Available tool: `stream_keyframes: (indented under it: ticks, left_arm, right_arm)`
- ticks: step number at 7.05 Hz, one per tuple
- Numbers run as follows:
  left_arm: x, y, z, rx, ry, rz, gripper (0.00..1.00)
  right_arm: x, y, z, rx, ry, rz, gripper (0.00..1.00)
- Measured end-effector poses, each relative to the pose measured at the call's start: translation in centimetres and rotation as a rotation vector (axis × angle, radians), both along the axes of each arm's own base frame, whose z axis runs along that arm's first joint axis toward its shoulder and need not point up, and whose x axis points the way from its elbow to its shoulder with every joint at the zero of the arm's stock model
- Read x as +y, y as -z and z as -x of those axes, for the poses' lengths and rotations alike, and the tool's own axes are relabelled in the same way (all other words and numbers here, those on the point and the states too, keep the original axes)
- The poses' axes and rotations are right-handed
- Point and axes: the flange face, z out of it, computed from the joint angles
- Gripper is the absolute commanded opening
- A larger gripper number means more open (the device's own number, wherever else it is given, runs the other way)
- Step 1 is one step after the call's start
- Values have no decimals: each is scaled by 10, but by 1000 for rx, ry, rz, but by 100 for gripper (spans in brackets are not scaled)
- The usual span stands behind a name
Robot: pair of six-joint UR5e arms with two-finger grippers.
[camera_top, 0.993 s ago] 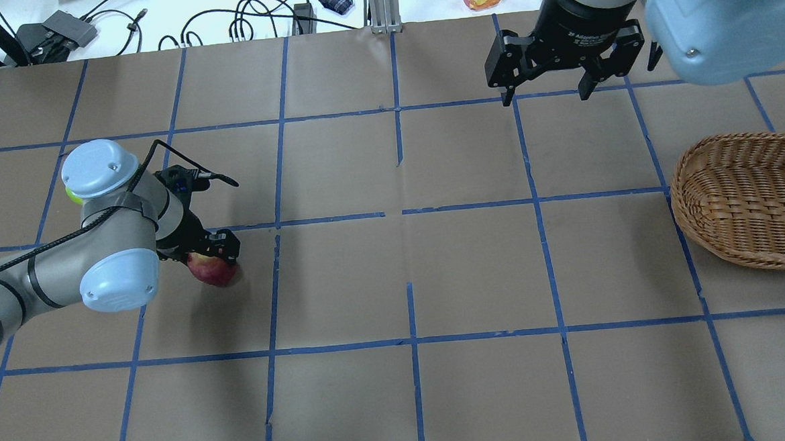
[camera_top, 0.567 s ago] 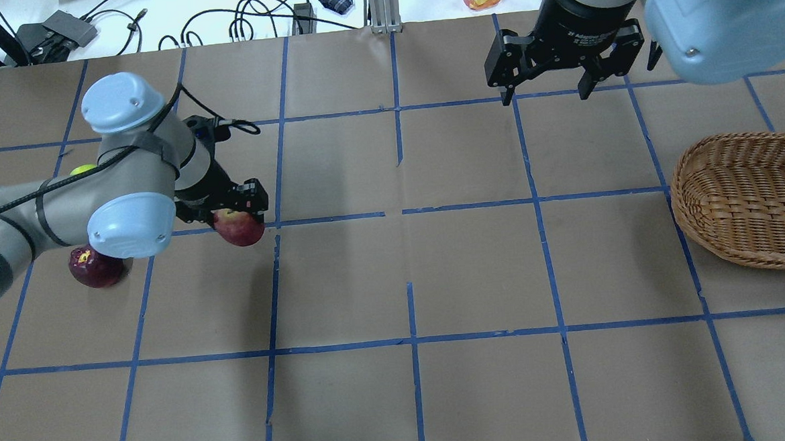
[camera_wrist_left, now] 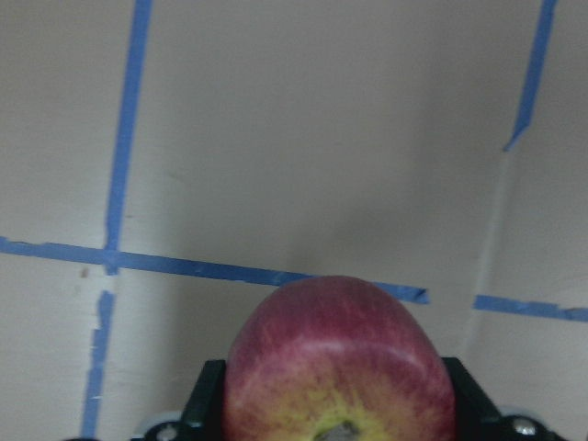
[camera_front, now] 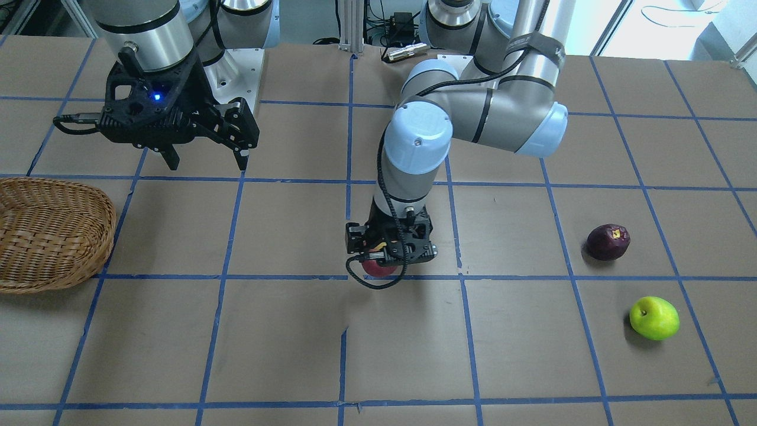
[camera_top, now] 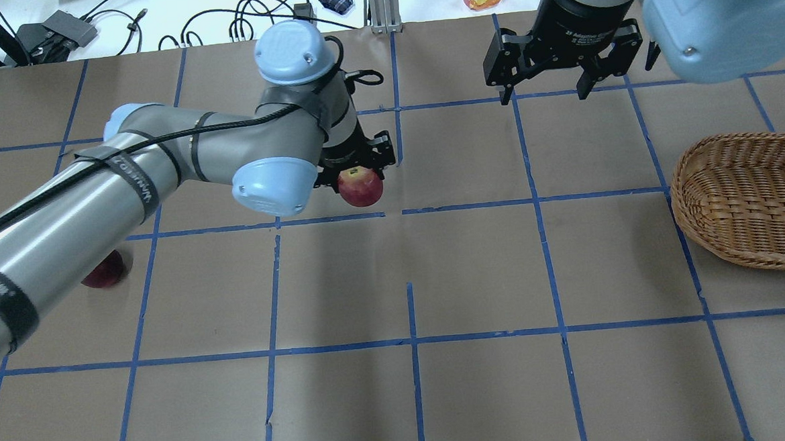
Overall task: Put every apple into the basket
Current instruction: 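Lift the red-yellow apple with the left gripper and carry it toward table center, then set the red-yellow apple down mid-table and raise the left gripper while the right arm approaches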
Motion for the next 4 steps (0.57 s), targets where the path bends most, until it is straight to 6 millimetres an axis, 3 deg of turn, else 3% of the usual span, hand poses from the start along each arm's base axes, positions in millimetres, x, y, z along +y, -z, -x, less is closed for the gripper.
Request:
stream_keyframes:
  ticks: [1,2,4]
  left_arm:
    - [0,21,26,4,18,7,34]
    - [-1,42,41,1,36,11,99]
    - [-5,65,48,-6,78,21,100]
  right_arm:
    - [0,2,0,1,2,-6,100]
    - [2,7,0,3,3,-18,100]
    - [11,31,1,14,6,-58,100]
